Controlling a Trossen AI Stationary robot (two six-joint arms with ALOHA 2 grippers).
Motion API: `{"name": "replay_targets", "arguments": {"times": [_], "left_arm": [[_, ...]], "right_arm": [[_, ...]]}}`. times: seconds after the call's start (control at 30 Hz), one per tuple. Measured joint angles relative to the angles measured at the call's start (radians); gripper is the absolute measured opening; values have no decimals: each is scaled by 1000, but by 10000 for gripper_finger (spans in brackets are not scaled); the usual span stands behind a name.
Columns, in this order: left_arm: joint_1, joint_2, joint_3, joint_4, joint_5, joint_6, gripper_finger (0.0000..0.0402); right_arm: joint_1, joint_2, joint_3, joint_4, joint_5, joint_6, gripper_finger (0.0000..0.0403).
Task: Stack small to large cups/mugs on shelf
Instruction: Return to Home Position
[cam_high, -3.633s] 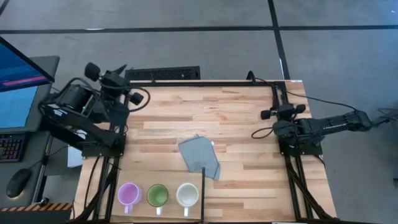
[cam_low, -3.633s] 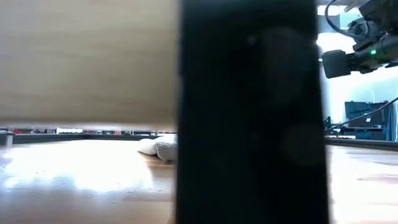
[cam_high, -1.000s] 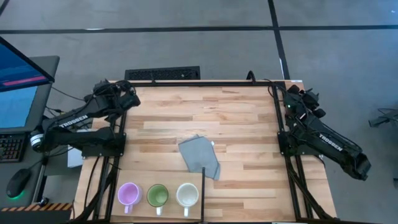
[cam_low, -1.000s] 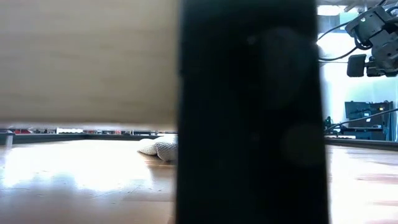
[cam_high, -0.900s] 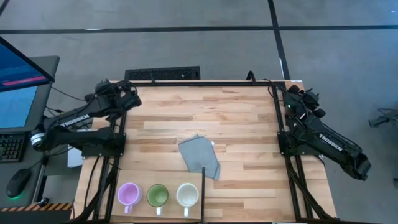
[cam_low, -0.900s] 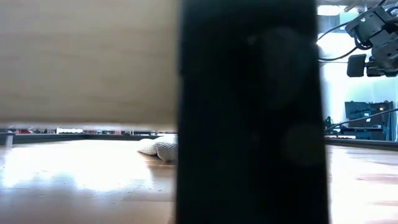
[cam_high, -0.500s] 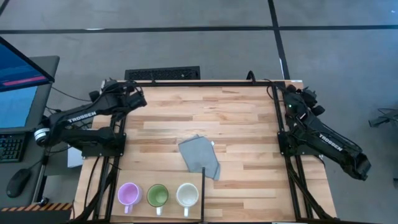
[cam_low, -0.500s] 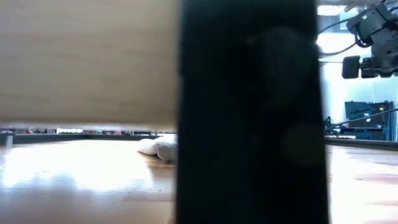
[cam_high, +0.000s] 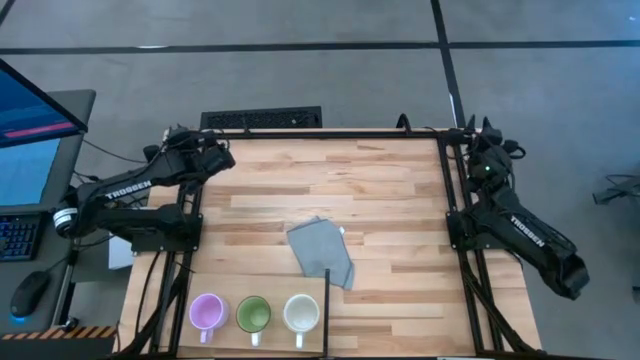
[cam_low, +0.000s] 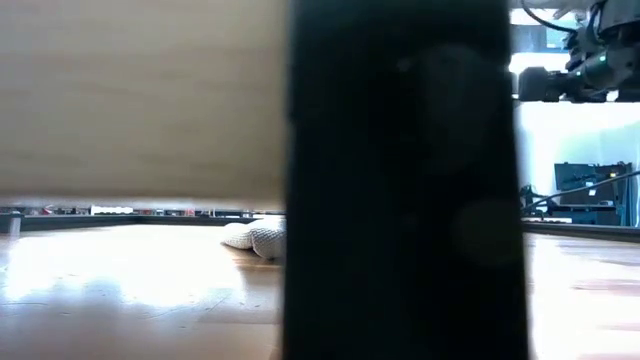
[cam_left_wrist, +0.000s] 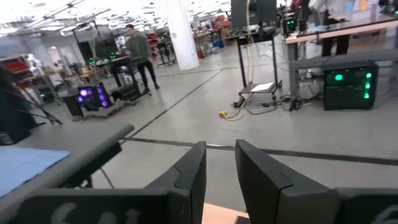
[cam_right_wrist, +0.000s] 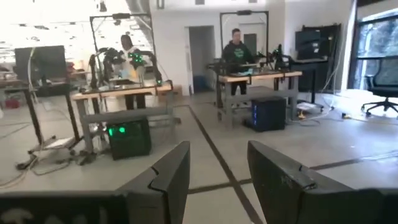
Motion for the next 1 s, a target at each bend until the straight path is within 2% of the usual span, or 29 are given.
{"name": "replay_targets", "arguments": {"times": [0.1, 0.23, 0.3, 0.37, 0.47, 0.57, 0.67, 0.73, 0.83, 0.93, 1.0], "left_arm": [[-13, -1, 0, 136, 13, 137, 78], [-13, -1, 0, 405, 84, 442, 78], [18, -1, 0, 588, 188, 633, 78], [71, -9, 0, 798, 339, 822, 78], [144, -14, 2, 1063, 513, 995, 78], [213, -14, 2, 1154, 646, 1028, 78], [295, -12, 1, 1147, 745, 1015, 78], [322, -10, -3, 1149, 763, 1015, 78], [312, -11, -48, 1249, 776, 1078, 78], [295, -11, -110, 1334, 778, 1179, 78], [288, -13, -133, 1351, 777, 1184, 78]], "right_arm": [[-67, 21, 0, -1, -18, 2, 182], [-140, 70, 0, 0, -64, 4, 182], [-170, 98, 0, 18, -159, 0, 182], [-193, 127, -1, 63, -248, 0, 182], [-211, 181, -1, 142, -278, 0, 182], [-230, 228, -1, 207, -278, 0, 182], [-252, 260, -1, 247, -279, -1, 182], [-258, 258, -1, 252, -279, -25, 182], [-256, 257, -1, 248, -279, -68, 182], [-256, 235, -1, 205, -267, -47, 182], [-255, 212, -1, 165, -248, -39, 182]]}}
